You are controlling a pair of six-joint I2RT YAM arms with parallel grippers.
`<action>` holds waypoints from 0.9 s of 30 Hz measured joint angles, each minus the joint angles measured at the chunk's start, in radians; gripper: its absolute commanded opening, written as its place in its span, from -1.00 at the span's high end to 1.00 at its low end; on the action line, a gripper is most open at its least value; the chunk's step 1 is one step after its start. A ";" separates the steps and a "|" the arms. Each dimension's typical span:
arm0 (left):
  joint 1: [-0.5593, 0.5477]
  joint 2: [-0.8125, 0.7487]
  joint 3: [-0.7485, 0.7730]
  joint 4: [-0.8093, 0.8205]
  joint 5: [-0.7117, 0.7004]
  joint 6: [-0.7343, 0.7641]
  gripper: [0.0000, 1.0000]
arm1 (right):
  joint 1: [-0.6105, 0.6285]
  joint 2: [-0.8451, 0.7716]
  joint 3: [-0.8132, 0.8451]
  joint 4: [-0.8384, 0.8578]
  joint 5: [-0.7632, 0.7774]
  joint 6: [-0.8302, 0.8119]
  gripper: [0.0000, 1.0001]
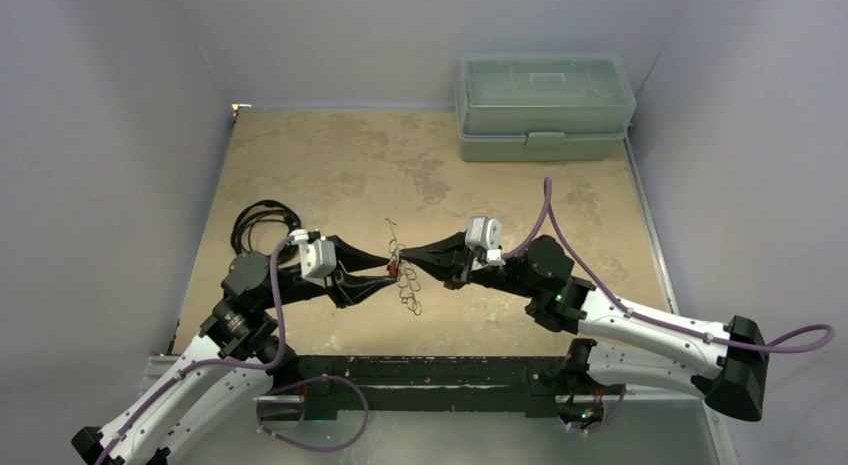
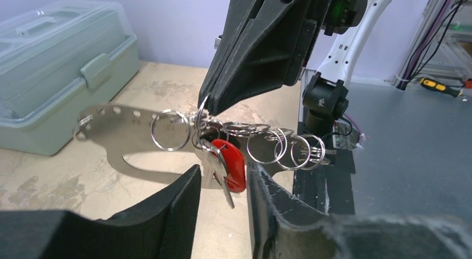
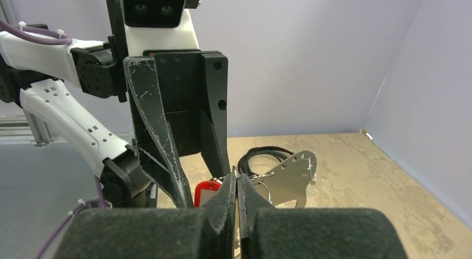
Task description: Put the keys on the keyring
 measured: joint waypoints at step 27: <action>0.000 0.008 0.000 -0.043 -0.029 0.028 1.00 | 0.000 0.073 0.000 -0.002 -0.010 0.013 1.00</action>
